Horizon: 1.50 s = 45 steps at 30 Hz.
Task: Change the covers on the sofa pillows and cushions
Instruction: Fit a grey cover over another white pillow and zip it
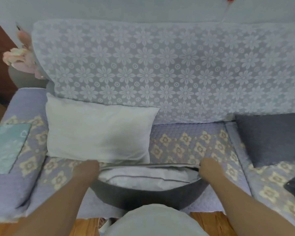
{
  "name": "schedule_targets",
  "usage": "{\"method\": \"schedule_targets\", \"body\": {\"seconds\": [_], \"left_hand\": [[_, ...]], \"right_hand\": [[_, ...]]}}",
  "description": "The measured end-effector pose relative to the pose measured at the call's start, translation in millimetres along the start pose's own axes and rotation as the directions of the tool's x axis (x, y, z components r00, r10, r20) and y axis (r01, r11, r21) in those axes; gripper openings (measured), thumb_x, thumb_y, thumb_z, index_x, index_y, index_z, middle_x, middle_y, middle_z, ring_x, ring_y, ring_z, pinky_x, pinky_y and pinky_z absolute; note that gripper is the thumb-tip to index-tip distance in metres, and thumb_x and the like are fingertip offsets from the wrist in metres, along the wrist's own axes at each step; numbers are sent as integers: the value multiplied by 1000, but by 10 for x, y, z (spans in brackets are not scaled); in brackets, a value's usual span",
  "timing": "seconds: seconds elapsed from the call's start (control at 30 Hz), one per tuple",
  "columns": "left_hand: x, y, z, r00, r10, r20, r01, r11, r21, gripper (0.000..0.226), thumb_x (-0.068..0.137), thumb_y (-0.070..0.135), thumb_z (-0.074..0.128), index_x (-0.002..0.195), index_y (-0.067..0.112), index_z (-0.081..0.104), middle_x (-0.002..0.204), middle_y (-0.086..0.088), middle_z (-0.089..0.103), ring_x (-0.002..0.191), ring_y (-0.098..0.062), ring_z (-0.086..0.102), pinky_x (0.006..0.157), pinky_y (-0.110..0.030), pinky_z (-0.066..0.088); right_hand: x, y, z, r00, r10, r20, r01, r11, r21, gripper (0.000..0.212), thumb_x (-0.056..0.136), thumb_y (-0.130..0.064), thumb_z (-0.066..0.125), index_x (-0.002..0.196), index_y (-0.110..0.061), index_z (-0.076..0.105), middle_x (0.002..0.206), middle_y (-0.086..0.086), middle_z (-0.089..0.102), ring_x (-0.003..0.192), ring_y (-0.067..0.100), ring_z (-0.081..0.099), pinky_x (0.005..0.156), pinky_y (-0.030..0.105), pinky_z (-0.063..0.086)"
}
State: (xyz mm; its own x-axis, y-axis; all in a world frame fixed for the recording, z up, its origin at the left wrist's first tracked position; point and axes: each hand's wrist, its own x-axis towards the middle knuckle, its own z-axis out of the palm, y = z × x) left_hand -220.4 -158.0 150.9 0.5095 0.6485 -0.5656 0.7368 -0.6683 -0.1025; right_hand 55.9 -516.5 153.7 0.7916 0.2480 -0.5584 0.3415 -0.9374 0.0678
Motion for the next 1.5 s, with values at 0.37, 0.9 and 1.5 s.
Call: {"method": "schedule_targets", "body": {"seconds": [0.37, 0.9, 1.5], "left_hand": [[-157, 724, 118, 919, 376, -122, -383, 922, -48, 44, 96, 24, 47, 140, 26, 51, 129, 0, 58, 117, -23, 56, 94, -36, 49], [-723, 1869, 276, 757, 652, 43, -645, 756, -116, 109, 79, 67, 62, 159, 36, -6, 167, -7, 8, 150, -35, 21, 121, -52, 21], [-797, 1243, -491, 822, 297, -487, -545, 660, -517, 39, 82, 2, 54, 109, 25, 69, 110, 4, 69, 106, -18, 61, 89, -30, 47]], "right_hand": [[-144, 3, 335, 992, 74, -103, -23, 906, 423, 37, 107, -32, 36, 85, -13, 58, 82, 6, 60, 76, 24, 56, 70, 38, 47], [-647, -515, -410, 929, -292, -227, 346, 475, 809, 8, 83, -12, 78, 88, -18, 75, 80, -5, 72, 73, 0, 65, 67, 13, 46], [-1094, -927, -855, 659, -637, -399, 752, 565, 339, 9, 95, -21, 65, 100, -22, 73, 82, -24, 54, 83, -8, 51, 74, 10, 35]]}}
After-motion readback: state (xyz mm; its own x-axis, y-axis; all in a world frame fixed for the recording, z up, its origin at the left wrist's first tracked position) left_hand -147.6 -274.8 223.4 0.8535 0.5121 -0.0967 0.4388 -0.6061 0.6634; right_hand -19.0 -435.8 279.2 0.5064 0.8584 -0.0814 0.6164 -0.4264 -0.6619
